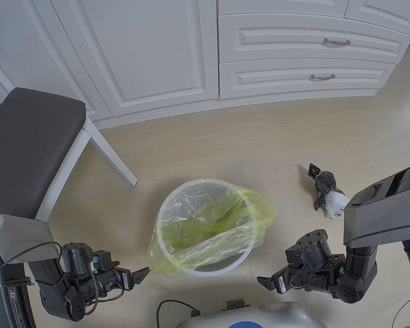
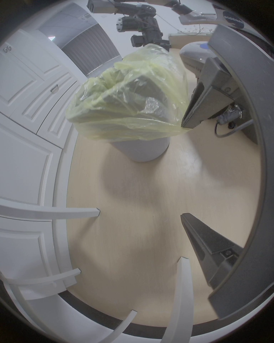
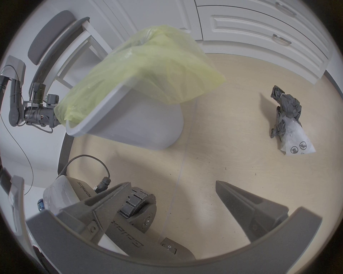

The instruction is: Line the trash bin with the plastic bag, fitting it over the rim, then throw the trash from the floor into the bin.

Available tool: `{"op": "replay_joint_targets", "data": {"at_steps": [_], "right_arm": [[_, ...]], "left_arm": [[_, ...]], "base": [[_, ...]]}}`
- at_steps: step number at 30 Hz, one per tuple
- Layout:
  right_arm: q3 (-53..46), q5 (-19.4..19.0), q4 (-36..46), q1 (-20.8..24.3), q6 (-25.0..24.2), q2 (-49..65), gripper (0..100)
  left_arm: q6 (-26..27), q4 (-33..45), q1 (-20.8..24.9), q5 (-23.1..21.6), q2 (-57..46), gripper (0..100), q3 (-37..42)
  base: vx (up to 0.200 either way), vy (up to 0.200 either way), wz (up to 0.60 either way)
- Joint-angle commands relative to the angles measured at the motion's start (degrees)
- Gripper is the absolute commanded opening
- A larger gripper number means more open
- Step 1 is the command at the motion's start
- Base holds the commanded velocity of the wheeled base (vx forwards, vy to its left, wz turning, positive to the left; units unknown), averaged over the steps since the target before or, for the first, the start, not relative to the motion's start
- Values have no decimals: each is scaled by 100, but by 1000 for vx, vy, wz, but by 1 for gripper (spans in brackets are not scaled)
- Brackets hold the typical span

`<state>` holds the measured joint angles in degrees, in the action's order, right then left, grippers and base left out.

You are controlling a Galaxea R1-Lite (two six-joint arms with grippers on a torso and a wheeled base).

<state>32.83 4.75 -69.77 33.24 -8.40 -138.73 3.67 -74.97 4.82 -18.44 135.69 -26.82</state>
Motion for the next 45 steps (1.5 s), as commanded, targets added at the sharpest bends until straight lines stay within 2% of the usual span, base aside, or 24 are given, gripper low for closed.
{"op": "replay_joint_targets", "data": {"at_steps": [1, 6, 10, 17, 20, 22, 23, 27, 30, 33, 37, 38, 39, 45], "right_arm": [[92, 43, -2, -37, -13, -172, 100], [136, 69, 7, -116, 5, -172, 100], [171, 360, 7, -266, 207, -163, 100], [277, 439, 7, -415, 242, -111, 100], [505, 606, -2, -547, 233, -111, 100], [523, 623, -2, -556, 233, -102, 100], [505, 632, -2, -591, 225, -40, 100], [312, 553, 60, -591, 233, 303, 100], [312, 553, 25, -494, 225, 267, 100], [391, 527, -2, -187, 154, 13, 100], [505, 518, 7, 103, -100, -58, 100], [505, 518, 7, 103, -100, -58, 100], [619, 518, 7, 270, -303, -84, 100], [909, 377, -46, 754, -672, -242, 100]], "left_arm": [[-24, 0, -121, 157, 168, 100, -218], [-112, -26, -165, 324, 221, 100, -394], [-622, -53, -51, 693, 256, 100, -658], [-833, -61, 37, 930, 282, 100, -842], [-1483, -202, 336, 1115, 291, 100, -1106], [-1571, -228, 371, 1159, 309, 100, -1133], [-1720, -290, 494, 1335, 344, 100, -1194], [-1694, -307, 494, 1423, 150, 100, -1089], [-1677, -307, 441, 1387, -96, 100, -966], [-1597, -272, 248, 1308, -658, 100, -711], [-1202, -272, 19, 948, -1256, 100, -359], [-1202, -272, 19, 948, -1256, 100, -359], [-1096, -264, -24, 816, -1563, 100, -227], [-1052, -264, 28, 807, -2029, 100, -69]], "base": [[0, 0, 0], [0, 0, 0], [0, 0, 0], [0, 0, 0], [0, 0, 0], [0, 0, 0], [0, 0, 0], [0, 0, 0], [0, 0, 0], [0, 0, 0], [0, 0, 0], [0, 0, 0], [0, 0, 0], [0, 0, 0]]}}
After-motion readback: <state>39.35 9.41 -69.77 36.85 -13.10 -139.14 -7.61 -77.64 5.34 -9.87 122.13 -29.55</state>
